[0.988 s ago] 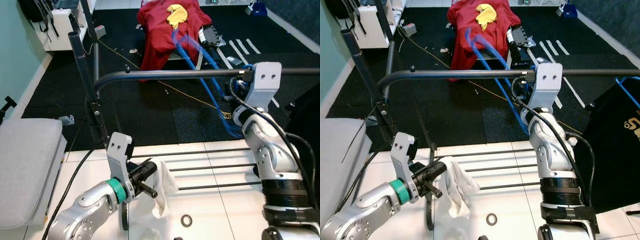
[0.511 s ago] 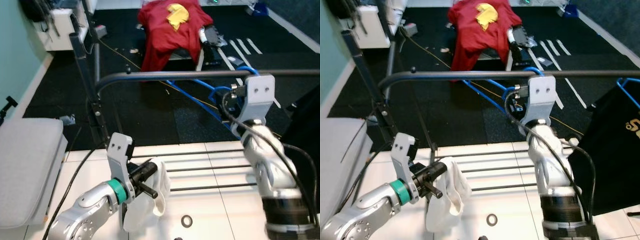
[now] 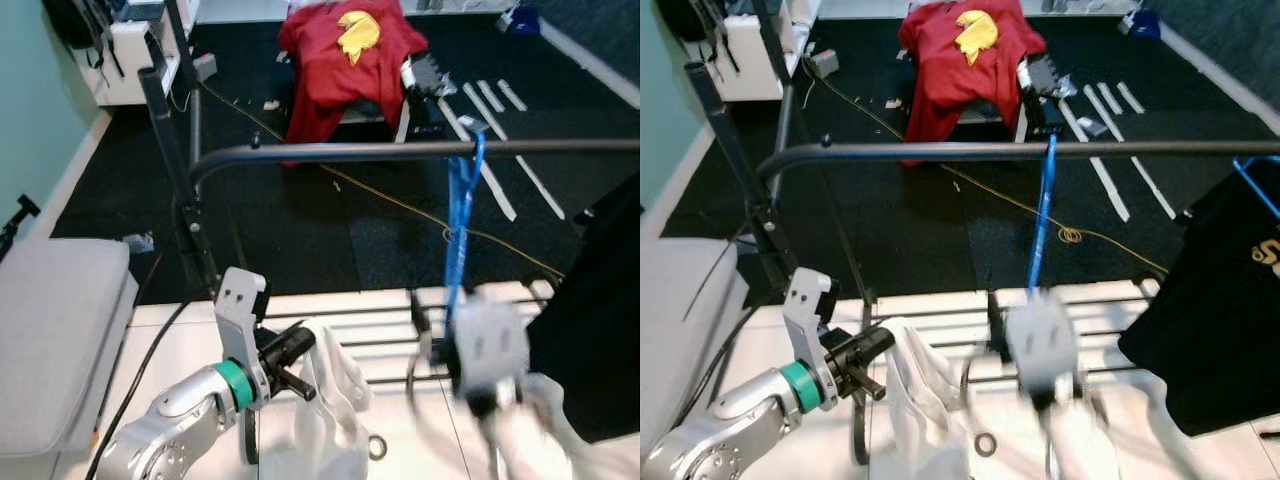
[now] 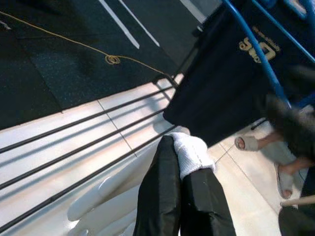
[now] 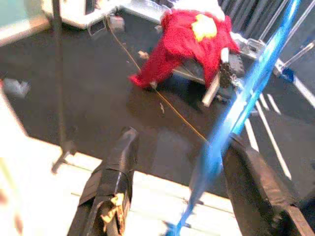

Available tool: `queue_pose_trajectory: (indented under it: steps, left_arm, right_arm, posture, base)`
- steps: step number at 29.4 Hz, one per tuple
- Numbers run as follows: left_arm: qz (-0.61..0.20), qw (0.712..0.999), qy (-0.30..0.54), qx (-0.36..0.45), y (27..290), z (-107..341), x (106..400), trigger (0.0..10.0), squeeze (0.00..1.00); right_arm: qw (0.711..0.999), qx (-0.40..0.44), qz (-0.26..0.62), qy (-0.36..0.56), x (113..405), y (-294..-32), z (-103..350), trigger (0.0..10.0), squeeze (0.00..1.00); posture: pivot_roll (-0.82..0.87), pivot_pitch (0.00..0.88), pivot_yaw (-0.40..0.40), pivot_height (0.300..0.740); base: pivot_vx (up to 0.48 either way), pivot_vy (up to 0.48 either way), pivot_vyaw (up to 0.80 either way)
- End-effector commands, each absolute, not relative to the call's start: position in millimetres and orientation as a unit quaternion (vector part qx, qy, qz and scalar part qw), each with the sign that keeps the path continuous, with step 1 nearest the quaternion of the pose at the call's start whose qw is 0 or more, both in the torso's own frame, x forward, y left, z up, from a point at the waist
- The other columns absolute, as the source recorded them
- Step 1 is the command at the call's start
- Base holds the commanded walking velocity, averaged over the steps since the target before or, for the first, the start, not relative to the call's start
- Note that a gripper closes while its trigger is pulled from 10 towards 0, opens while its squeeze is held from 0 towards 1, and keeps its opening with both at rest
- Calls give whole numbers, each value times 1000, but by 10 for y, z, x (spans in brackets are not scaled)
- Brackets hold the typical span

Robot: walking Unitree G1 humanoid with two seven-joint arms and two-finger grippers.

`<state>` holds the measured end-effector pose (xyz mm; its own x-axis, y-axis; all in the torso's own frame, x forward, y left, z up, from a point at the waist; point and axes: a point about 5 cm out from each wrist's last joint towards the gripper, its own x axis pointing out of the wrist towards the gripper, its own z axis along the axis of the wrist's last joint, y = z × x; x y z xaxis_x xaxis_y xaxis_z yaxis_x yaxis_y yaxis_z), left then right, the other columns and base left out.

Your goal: Hang hanger

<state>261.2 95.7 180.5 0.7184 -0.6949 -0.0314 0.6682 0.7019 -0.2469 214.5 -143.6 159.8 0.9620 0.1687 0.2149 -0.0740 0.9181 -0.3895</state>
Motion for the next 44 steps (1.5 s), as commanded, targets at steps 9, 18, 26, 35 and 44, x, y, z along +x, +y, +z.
queue_pose_trajectory:
  steps: [9,18,26,35,44]
  left_arm:
    - [-345,933,57,-82,984,1696,2639,10000,0]
    - [-247,966,32,65,1139,1478,2735,10000,0]
    - [-140,982,49,113,1405,1199,2725,10000,0]
    - [-59,993,66,82,1625,1017,2486,10000,0]
    - [-42,996,22,71,1540,1134,2557,10000,0]
  right_arm:
    - [976,-191,75,77,1724,-1663,436,10000,0]
    - [987,-143,54,47,1911,-1546,616,10000,0]
    - [984,-124,111,-65,2232,-1235,1056,10000,0]
    - [978,-98,155,-98,2354,-1029,1154,10000,0]
    - [975,-107,166,-103,2384,-1007,1196,10000,0]
  posture:
    - [-277,191,78,740]
    - [-273,190,90,740]
    - [-261,180,69,740]
    - [-223,154,9,740]
    - [-205,144,-15,740]
  base:
    - [0,0,0]
    - [0,0,0]
    - [0,0,0]
    - [0,0,0]
    - [0,0,0]
